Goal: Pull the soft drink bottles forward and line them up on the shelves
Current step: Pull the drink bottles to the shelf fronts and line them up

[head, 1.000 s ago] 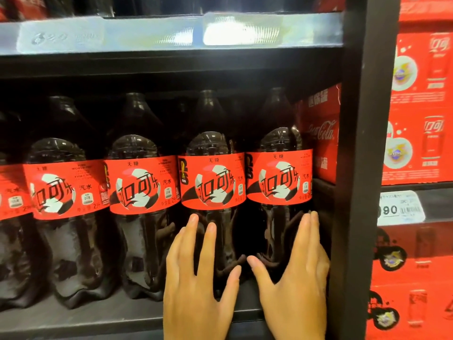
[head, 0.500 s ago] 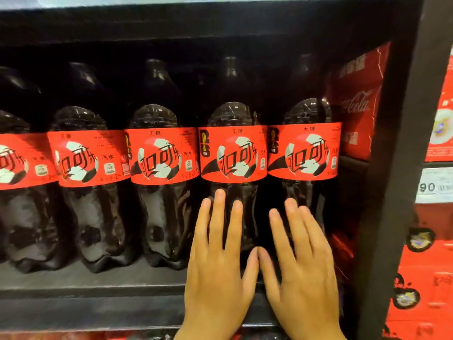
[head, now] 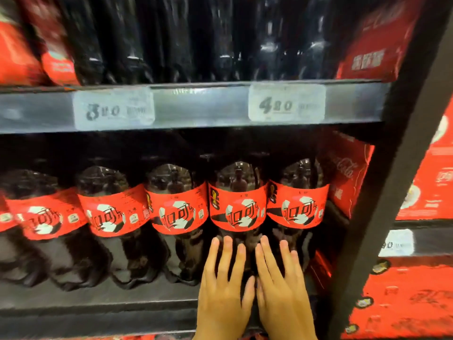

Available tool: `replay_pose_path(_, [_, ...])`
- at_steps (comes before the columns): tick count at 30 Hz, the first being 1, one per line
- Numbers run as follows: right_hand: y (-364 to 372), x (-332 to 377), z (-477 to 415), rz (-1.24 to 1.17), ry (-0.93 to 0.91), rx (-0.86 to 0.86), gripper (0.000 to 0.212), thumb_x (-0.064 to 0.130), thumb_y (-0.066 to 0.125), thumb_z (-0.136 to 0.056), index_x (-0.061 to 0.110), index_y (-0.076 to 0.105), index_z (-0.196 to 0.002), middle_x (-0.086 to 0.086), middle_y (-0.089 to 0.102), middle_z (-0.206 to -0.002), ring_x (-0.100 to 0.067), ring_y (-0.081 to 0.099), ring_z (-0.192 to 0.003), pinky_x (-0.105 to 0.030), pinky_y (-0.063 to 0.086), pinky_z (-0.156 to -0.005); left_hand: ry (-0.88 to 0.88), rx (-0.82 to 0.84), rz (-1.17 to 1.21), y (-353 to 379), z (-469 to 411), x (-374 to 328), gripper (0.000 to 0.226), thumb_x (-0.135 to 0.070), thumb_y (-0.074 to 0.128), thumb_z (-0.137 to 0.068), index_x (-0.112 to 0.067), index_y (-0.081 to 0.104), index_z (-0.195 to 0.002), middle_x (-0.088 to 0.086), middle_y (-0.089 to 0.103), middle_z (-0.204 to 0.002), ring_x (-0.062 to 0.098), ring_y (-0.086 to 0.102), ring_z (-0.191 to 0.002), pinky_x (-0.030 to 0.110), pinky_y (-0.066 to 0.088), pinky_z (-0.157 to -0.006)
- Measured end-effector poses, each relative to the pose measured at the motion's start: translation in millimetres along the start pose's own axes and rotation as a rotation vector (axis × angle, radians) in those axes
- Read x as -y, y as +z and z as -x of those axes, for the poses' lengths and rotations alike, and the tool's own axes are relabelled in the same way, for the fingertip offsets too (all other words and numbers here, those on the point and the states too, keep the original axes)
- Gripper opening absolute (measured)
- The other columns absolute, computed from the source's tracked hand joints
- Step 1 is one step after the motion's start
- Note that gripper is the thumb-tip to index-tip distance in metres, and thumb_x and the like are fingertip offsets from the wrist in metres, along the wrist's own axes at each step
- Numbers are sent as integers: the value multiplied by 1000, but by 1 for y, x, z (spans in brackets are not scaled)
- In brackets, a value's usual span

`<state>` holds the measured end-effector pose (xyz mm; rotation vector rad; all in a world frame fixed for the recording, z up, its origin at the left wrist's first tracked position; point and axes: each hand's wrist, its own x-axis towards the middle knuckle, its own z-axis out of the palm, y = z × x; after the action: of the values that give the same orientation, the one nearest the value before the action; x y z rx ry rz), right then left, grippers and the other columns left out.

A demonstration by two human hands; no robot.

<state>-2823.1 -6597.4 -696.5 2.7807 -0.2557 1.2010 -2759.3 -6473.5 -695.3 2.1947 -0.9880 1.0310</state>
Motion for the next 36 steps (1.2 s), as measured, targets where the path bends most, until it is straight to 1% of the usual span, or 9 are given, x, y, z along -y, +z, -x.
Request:
replay_pose_path(3, [-33, 14, -9, -49, 72, 130, 66, 16, 38, -78, 7, 35, -143, -8, 39, -149, -31, 21, -142, -47, 18, -114, -49, 186, -35, -27, -5, -10, 75, -40, 55, -79, -11, 32, -144, 12, 22, -155, 37, 25, -141, 43, 29, -109])
replay_pose_path(7, [-76, 24, -35, -167, 165, 350, 62, 22, 37, -74, 9, 51, -134, -6, 58, -133, -23, 55, -122, -38, 29, -106, -124, 344, 57, -66, -31, -28, 70, -33, 56, -76, -13, 39, -140, 10, 47, -141, 30, 38, -132, 42, 48, -99])
replay_pose_path(10, [-109, 22, -67, -292, 220, 480, 46, 22, 41, -84, 22, 51, -129, 7, 59, -123, -16, 56, -111, -31, 42, -93, -207, 470, 103, -100, -64, -35, 66, -31, 54, -82, -21, 33, -143, 1, 48, -131, 21, 46, -121, 34, 49, -95])
replay_pose_path(12, [-132, 15, -93, -392, 259, 575, 31, 23, 43, -91, 24, 53, -121, 7, 60, -116, -19, 57, -105, -35, 46, -88, -268, 573, 112, -122, -91, -39, 58, -34, 48, -88, -27, 29, -142, -6, 41, -128, 18, 46, -117, 31, 48, -89])
replay_pose_path(16, [-182, 5, -139, -606, 342, 691, 17, 25, 45, -92, 21, 58, -82, 3, 62, -75, -25, 61, -77, -39, 49, -64, -405, 735, 290, -168, -139, -56, 37, -33, 50, -92, -33, 44, -129, -5, 50, -121, 19, 52, -109, 38, 48, -85])
replay_pose_path(18, [-205, 6, -152, -628, 359, 709, 20, 28, 44, -92, 22, 61, -83, 3, 64, -75, -22, 61, -72, -41, 51, -63, -416, 777, 348, -190, -158, -64, 32, -33, 51, -91, -33, 51, -122, -5, 58, -117, 19, 57, -103, 38, 49, -85])
replay_pose_path(29, [-332, -16, -251, -766, 384, 634, 23, 17, 51, -86, 29, 64, -70, 13, 66, -66, -7, 62, -66, -30, 50, -68, -489, 821, 481, -297, -287, -95, 20, -33, 52, -91, -22, 67, -98, -1, 71, -87, 16, 65, -79, 33, 52, -78])
replay_pose_path(33, [-341, -27, -274, -903, 502, 466, 13, 23, 53, -89, 31, 63, -89, 5, 71, -85, -10, 64, -79, -30, 51, -75, -627, 599, 537, -301, -314, -100, 22, -22, 54, -89, -24, 66, -108, -8, 66, -79, 5, 58, -66, 15, 44, -63])
replay_pose_path(36, [-343, -32, -283, -910, 513, 372, 19, 28, 54, -90, 27, 60, -108, 12, 65, -84, 6, 58, -72, -9, 41, -63, -636, 504, 592, -306, -322, -105, 24, -26, 54, -91, -26, 59, -115, -6, 69, -86, 7, 63, -70, 17, 49, -63])
